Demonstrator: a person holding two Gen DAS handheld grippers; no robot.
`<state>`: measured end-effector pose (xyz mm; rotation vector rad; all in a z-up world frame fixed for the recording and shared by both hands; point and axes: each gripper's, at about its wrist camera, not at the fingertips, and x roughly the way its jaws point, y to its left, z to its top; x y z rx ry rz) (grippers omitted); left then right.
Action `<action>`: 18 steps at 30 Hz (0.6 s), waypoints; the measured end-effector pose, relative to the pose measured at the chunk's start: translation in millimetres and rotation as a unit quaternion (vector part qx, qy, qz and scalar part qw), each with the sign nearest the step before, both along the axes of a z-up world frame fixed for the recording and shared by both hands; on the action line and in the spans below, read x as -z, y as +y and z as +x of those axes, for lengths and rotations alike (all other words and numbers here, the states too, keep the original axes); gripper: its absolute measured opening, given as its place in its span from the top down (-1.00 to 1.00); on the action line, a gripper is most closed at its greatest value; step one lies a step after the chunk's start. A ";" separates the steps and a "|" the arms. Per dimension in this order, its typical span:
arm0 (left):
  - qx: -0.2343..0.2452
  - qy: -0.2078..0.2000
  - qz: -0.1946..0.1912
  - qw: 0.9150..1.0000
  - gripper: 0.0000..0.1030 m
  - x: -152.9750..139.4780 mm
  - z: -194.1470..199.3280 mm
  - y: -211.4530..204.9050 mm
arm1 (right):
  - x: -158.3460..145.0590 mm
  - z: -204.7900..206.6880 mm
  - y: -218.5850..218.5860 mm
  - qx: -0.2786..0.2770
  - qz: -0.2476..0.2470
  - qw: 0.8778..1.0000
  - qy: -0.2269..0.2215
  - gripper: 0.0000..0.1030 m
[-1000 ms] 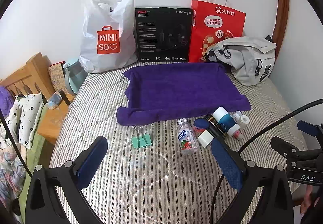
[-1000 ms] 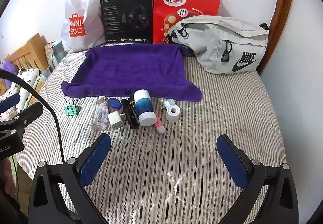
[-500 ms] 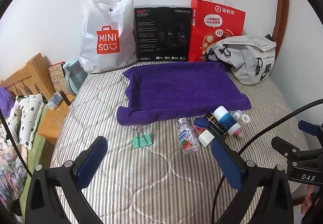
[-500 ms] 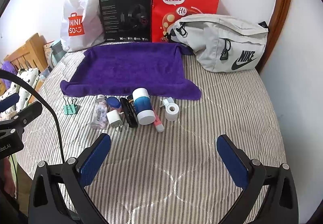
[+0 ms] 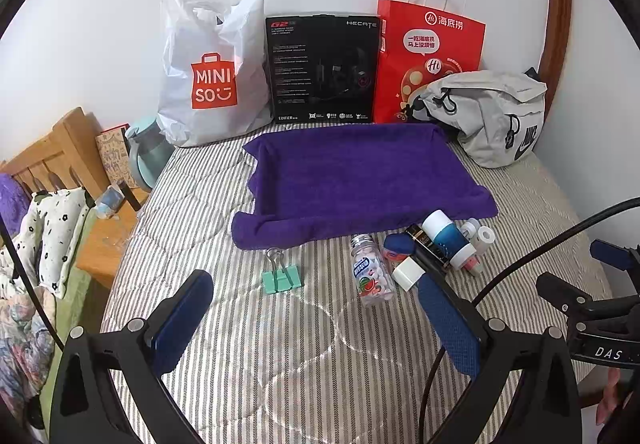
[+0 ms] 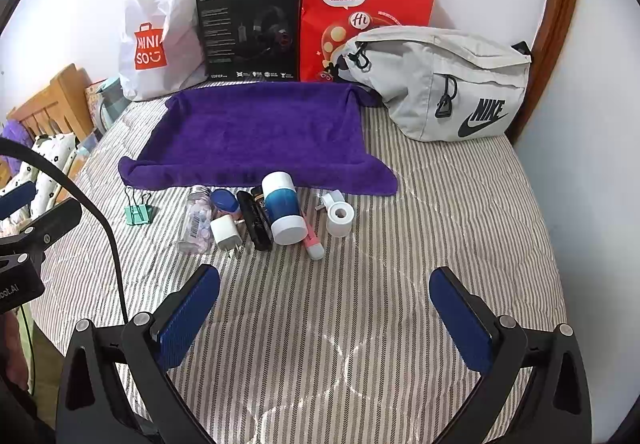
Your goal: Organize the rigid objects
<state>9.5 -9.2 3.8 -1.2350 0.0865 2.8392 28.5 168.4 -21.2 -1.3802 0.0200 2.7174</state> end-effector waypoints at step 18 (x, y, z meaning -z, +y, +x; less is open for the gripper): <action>0.016 0.001 -0.002 1.000 -1.00 1.3 3.1 2.9 | 2.2 -0.7 5.9 0.005 -0.003 1.000 -0.004 -1.00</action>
